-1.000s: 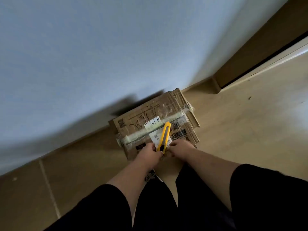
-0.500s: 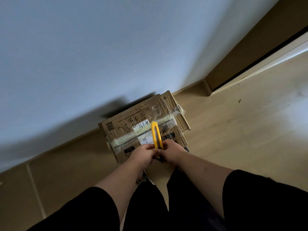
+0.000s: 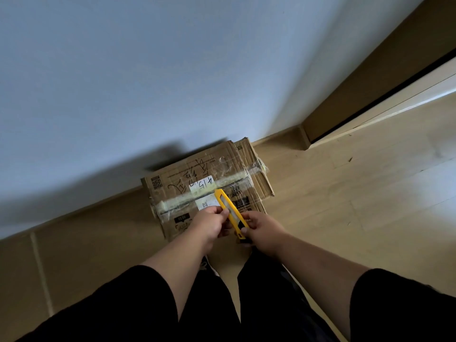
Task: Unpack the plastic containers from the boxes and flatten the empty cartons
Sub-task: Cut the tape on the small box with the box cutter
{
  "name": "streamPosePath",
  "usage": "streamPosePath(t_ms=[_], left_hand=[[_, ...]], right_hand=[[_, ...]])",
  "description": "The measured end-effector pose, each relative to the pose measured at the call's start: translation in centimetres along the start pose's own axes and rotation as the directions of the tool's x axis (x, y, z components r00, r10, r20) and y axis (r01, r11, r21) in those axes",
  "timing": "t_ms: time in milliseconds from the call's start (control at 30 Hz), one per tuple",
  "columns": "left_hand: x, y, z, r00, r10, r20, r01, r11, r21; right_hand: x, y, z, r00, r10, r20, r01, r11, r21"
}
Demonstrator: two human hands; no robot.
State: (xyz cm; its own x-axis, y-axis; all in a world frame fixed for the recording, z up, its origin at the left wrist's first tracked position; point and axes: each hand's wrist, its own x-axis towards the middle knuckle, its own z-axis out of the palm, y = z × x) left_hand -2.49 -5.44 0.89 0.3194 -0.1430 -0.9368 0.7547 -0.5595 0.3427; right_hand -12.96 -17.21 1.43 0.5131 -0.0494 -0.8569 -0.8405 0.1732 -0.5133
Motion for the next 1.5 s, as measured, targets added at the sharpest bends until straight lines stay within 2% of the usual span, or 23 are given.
streamPosePath(t_ms=[133,533,667,700,733,800,833,900,1000,1167,1300,1500], left_hand=[[0.1,0.1,1.6,1.0,0.011,0.023,-0.01,1.0,-0.025],[0.6,1.8,4.7,0.989,0.024,0.144,-0.023,1.0,-0.008],[1.7,2.1,5.7,0.986,0.048,0.16,-0.061,0.995,0.075],[1.9,2.3,5.8,0.987,0.077,0.137,-0.101,0.979,0.175],[2.2,2.5,5.7,0.986,0.134,0.099,-0.16,0.926,0.341],[2.9,2.6,5.1,0.948,0.317,0.01,-0.242,0.702,0.67],[3.1,2.5,4.7,0.916,0.4,-0.01,-0.252,0.597,0.761],[3.5,2.2,3.8,0.883,0.469,0.006,-0.246,0.454,0.856],[4.1,1.7,3.1,0.883,0.467,0.04,-0.212,0.32,0.923],[4.6,1.5,2.7,0.908,0.413,0.07,-0.182,0.238,0.954],[4.6,1.2,2.7,0.915,0.396,0.08,-0.183,0.23,0.956],[4.8,1.0,2.9,0.917,0.391,0.075,-0.182,0.243,0.953]], right_hand=[[-0.2,0.1,-1.2,0.987,-0.005,-0.163,-0.008,0.997,-0.077],[-0.2,0.3,-4.6,0.987,0.026,-0.161,-0.043,0.993,-0.106],[0.8,0.4,-5.3,0.989,0.003,-0.148,-0.007,1.0,-0.025],[1.1,0.1,-5.6,0.985,0.004,-0.171,-0.007,1.0,-0.016],[1.3,-0.1,-5.9,0.979,0.003,-0.202,-0.013,0.999,-0.05],[2.2,-0.2,-6.7,0.959,-0.031,-0.281,-0.03,0.977,-0.209],[2.7,-0.1,-7.0,0.952,-0.051,-0.301,-0.036,0.96,-0.278],[3.5,-0.2,-7.6,0.949,-0.068,-0.309,-0.049,0.934,-0.355],[4.4,-0.7,-8.1,0.957,-0.071,-0.282,-0.046,0.92,-0.389],[5.2,-0.7,-8.4,0.958,-0.097,-0.271,-0.043,0.884,-0.466],[5.0,-0.7,-8.9,0.945,-0.119,-0.303,-0.039,0.883,-0.467],[5.1,-1.2,-8.9,0.957,-0.122,-0.262,-0.024,0.869,-0.493]])
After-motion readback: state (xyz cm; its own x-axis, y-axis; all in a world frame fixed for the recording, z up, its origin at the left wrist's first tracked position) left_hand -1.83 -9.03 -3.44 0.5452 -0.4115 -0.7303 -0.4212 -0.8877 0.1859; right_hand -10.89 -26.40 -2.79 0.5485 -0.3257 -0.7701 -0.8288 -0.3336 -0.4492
